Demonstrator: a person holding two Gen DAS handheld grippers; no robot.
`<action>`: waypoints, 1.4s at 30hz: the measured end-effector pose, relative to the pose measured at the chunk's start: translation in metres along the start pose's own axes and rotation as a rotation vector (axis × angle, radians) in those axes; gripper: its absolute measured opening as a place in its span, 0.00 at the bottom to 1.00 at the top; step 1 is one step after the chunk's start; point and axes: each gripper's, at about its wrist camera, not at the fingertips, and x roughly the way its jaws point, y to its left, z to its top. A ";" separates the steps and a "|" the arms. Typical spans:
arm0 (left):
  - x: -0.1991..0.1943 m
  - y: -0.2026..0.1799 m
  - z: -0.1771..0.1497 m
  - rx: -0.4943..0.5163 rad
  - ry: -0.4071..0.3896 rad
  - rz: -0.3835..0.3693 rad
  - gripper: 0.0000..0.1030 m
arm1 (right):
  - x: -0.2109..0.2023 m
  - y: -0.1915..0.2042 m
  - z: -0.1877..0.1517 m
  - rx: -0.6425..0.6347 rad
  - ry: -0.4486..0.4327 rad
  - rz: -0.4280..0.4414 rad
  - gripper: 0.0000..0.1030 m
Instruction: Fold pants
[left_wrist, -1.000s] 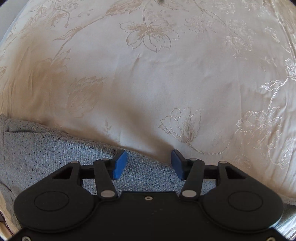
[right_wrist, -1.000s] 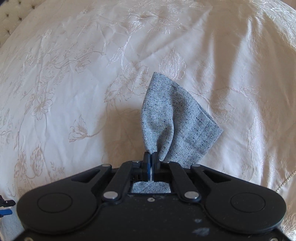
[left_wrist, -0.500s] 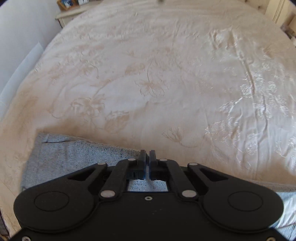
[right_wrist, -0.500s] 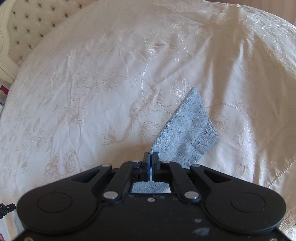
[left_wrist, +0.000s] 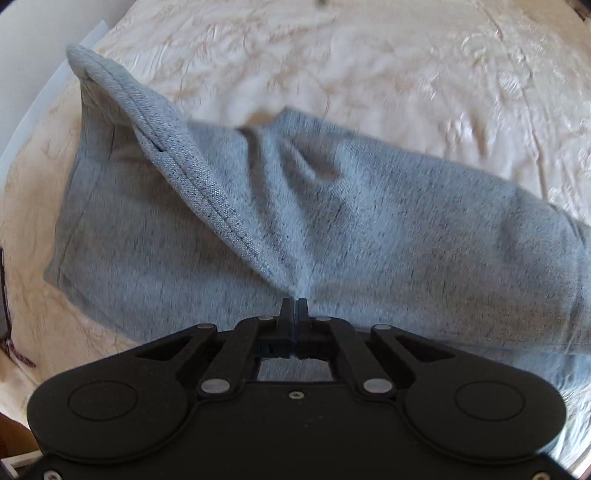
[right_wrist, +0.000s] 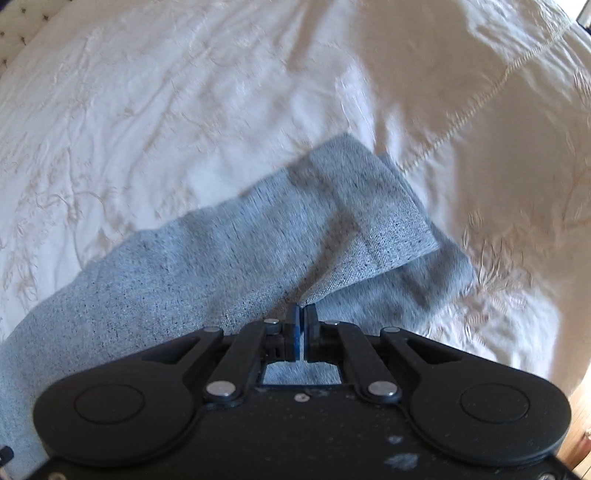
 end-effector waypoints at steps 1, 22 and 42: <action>0.005 0.001 -0.005 -0.010 0.018 0.003 0.00 | 0.004 -0.004 -0.006 0.011 0.009 0.000 0.02; -0.008 0.034 0.011 -0.033 -0.141 0.011 0.31 | -0.012 -0.009 -0.024 0.005 -0.056 0.014 0.02; -0.006 0.077 0.048 -0.187 -0.131 -0.063 0.04 | -0.031 -0.004 -0.018 0.002 -0.112 0.011 0.02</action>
